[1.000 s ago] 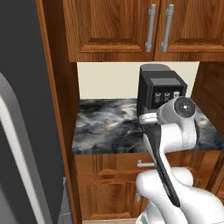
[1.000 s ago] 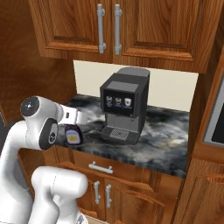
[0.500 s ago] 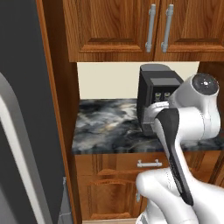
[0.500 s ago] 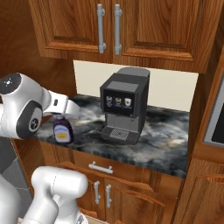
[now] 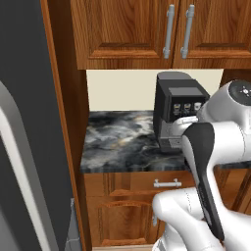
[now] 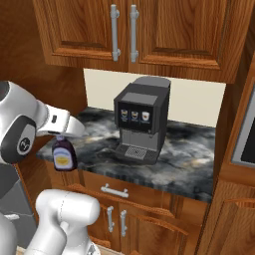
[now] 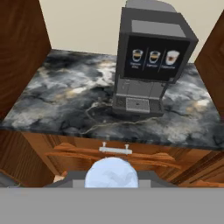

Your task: Place the condiment bottle and mustard from the counter to the top shelf of the fridge. If the existing items in the fridge are on the top shelf, move them to other shelves.

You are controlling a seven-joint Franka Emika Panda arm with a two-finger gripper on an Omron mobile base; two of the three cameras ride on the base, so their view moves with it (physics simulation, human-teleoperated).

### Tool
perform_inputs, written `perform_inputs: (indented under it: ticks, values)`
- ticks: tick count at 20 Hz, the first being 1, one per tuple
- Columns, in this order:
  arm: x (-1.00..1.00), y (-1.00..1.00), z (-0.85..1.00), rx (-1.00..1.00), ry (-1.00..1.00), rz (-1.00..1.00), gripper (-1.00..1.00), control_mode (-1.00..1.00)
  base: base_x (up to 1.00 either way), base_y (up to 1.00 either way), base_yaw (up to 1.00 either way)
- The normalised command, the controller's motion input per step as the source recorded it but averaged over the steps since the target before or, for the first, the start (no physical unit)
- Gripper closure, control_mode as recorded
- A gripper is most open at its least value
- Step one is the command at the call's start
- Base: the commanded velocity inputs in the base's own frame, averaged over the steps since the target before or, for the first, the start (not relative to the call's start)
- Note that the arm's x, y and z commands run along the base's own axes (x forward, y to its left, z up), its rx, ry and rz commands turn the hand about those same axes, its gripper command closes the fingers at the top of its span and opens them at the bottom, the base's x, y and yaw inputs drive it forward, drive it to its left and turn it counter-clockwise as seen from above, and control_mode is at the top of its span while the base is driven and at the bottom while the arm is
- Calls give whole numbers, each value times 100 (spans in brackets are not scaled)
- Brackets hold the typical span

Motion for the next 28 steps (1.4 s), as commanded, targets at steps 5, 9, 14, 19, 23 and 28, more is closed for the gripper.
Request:
perform_inputs:
  ticks: [5, 9, 14, 19, 23, 28]
  values:
    - [-70, 0, 9, 0, -1, 0, 100, -100, 0, 0, 0]
    - [-17, 0, 0, 0, -2, 0, 100, 100, -60, 0, 0]
    - [0, 0, 0, 0, 0, 0, 100, 100, -94, 24, 3]
    - [0, 0, 0, 0, 0, 0, 100, 100, -97, 55, 9]
    - [0, 0, 0, 0, 0, 0, 100, 100, -59, 100, 8]
    - [0, 0, 0, 0, 0, 0, 100, 100, -19, 100, 9]
